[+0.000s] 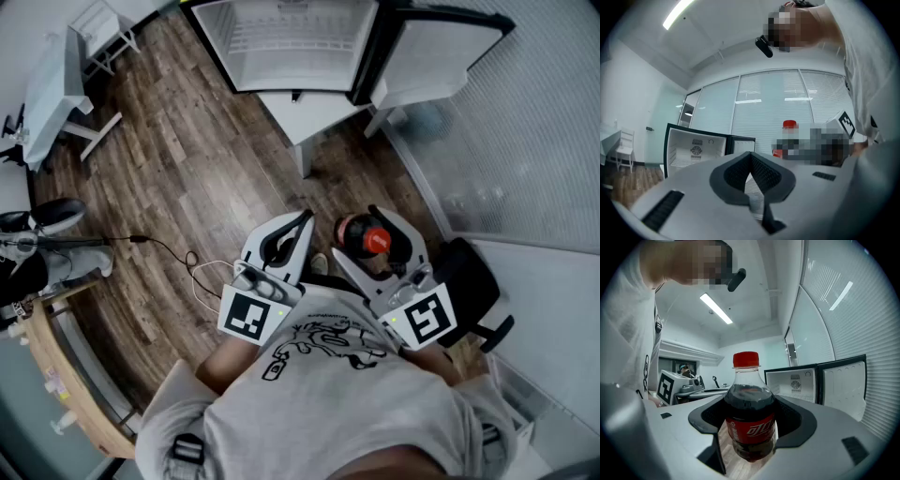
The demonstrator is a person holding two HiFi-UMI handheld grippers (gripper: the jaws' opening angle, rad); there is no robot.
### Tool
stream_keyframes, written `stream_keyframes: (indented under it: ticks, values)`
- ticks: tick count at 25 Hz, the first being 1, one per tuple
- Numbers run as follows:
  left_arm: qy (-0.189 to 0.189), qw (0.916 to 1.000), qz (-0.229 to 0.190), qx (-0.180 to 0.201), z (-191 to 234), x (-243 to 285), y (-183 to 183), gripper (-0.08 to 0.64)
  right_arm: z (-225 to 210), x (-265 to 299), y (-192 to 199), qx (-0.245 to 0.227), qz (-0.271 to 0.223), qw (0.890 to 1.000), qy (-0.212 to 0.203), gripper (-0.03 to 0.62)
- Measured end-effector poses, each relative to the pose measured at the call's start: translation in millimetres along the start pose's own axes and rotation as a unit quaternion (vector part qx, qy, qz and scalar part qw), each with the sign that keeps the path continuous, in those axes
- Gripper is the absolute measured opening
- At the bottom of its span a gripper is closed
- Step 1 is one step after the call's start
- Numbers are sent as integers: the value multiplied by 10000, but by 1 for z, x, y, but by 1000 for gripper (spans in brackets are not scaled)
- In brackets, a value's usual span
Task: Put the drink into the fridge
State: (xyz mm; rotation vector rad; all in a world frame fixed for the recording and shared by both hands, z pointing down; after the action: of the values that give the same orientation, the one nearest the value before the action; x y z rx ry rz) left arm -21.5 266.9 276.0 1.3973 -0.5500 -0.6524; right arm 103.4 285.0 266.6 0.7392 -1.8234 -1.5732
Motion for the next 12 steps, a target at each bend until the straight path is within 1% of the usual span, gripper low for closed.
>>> stream_keyframes:
  ticks: [6, 12]
  values:
    - [12, 10000, 41, 40, 3, -3, -2, 2, 4, 4, -4, -38, -21, 10000, -26, 324]
    - [63, 10000, 50, 29, 24, 6, -6, 2, -2, 28, -11, -25, -74, 10000, -20, 324]
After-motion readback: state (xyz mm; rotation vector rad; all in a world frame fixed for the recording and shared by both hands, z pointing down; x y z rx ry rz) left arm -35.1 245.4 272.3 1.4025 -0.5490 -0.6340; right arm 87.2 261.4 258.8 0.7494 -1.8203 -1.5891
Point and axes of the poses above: the fingertips, and each gripper's own axes: x forward along the fingers, z to its left, y out of its underside, the point moved 5 cm from there along -x, backward along the fingers
